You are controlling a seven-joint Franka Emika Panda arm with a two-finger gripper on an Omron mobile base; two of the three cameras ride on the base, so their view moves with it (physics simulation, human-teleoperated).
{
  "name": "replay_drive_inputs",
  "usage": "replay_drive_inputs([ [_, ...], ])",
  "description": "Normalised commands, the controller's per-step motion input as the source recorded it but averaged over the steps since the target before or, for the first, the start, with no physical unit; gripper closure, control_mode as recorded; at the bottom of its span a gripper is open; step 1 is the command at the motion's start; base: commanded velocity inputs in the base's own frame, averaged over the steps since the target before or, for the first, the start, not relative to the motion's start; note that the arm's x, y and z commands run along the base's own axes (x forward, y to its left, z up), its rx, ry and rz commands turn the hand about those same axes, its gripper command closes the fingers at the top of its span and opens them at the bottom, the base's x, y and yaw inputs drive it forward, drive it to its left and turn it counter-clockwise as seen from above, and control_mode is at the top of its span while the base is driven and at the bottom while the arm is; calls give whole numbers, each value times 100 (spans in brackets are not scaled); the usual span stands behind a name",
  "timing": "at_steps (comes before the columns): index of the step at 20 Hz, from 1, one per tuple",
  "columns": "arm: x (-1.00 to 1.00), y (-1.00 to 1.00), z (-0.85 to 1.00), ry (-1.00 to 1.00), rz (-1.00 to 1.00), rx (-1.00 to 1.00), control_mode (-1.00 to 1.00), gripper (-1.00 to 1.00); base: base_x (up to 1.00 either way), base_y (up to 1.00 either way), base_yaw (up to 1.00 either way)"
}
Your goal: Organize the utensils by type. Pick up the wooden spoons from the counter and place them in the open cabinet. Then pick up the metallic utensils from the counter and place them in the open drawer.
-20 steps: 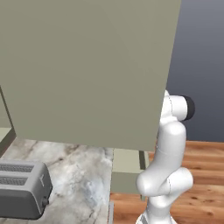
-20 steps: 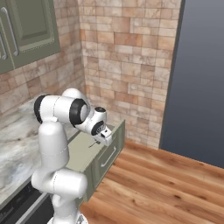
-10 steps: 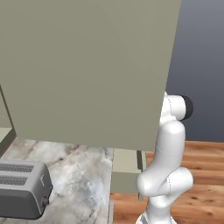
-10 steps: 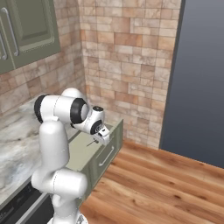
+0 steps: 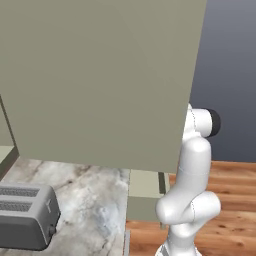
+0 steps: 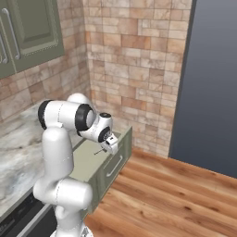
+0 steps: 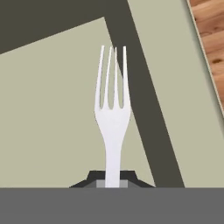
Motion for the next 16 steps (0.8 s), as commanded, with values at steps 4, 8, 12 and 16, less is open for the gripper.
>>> replay_drive_inputs([
  [4,-10,-40,-47,0,0,-4,-100,100,0,0,0],
  [8,-14,-47,-47,0,0,-4,-100,100,0,0,0],
  [12,-17,-52,-51,0,0,-6,-100,100,0,0,0],
  [16,-15,-58,-51,0,0,-4,-100,100,0,0,0],
])
